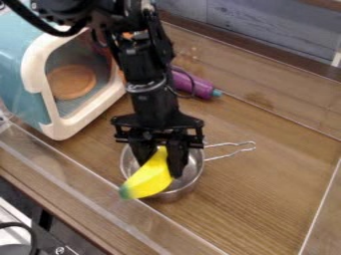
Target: Put the banana in the silver pot
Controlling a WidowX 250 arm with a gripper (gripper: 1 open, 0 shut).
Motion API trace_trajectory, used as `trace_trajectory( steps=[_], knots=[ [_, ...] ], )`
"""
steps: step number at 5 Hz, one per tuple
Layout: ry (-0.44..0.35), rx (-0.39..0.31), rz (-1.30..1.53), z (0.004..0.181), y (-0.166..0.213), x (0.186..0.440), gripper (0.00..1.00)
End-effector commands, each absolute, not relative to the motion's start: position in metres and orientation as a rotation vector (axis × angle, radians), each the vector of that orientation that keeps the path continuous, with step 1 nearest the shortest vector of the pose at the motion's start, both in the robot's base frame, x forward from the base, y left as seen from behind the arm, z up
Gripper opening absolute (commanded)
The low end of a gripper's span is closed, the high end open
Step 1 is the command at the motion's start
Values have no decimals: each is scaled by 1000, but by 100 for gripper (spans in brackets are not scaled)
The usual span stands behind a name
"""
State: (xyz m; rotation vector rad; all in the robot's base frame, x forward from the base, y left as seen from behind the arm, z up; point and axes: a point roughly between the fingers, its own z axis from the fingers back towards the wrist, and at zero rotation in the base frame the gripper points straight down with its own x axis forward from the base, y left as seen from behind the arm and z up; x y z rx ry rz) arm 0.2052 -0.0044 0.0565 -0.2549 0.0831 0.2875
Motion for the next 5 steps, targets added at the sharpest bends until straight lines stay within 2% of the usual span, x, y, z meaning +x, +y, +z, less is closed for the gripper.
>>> trace_trajectory(
  steps=[1, 2, 3, 5],
  knots=[
    [28, -252, 318, 69, -6, 209, 0],
    [24, -252, 351, 70, -11, 206, 0],
    [26, -249, 357, 77, -10, 206, 100],
    [20, -249, 385, 87, -3, 210, 100]
  ],
)
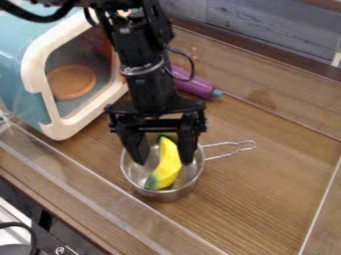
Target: Put the banana in the silver pot
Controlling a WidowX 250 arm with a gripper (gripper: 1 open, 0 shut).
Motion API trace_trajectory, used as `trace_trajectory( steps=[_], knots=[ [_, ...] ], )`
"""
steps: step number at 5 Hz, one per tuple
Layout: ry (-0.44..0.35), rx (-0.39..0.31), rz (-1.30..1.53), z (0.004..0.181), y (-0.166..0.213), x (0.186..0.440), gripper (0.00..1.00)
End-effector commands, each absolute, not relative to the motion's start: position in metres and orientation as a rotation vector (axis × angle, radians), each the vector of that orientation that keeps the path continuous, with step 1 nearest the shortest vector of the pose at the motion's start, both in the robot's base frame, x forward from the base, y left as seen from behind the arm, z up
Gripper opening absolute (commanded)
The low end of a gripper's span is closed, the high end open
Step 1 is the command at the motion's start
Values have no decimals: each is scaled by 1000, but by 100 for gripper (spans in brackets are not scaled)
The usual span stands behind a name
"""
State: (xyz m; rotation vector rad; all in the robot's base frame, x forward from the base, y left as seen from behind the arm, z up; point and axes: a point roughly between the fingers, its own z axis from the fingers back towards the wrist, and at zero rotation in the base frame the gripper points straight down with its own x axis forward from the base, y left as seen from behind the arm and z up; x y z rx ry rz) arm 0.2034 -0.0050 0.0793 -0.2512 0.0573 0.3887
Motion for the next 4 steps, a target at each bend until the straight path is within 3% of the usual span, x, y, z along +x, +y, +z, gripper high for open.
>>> trace_trajectory(
  steps=[1, 3, 4],
  knots=[
    [12, -251, 405, 91, 5, 213, 100],
    [-7, -267, 335, 123, 18, 207, 100],
    [-25, -283, 299, 145, 26, 207, 0]
  ],
)
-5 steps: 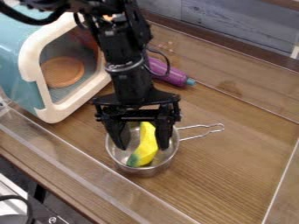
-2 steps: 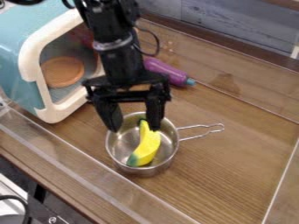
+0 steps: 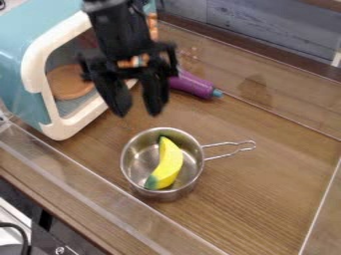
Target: Put the banana in the silver pot
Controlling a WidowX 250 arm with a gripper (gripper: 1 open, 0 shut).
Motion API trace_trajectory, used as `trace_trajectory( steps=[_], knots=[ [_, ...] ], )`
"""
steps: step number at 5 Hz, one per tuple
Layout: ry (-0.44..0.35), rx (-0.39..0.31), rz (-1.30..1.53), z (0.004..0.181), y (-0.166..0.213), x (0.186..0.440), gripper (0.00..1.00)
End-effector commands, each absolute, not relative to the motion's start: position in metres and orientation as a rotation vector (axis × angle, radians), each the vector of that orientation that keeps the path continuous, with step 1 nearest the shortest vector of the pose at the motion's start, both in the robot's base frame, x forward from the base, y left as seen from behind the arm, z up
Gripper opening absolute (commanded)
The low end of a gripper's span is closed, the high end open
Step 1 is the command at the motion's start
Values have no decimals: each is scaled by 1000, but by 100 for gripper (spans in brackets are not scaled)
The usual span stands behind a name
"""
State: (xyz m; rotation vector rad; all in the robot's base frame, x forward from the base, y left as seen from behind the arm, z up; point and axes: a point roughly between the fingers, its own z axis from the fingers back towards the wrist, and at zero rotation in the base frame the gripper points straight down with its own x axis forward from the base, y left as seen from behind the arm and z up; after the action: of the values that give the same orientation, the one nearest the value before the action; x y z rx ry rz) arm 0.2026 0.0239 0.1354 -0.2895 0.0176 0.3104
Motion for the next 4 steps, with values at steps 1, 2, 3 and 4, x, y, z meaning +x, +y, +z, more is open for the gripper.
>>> trace_trajectory(
  steps=[1, 2, 3, 4],
  knots=[
    [-37, -282, 275, 131, 22, 212, 100],
    [-44, -280, 252, 115, 18, 217, 100],
    [-57, -280, 257, 119, 21, 220, 100],
    [-66, -279, 266, 123, 23, 222, 100]
  ],
)
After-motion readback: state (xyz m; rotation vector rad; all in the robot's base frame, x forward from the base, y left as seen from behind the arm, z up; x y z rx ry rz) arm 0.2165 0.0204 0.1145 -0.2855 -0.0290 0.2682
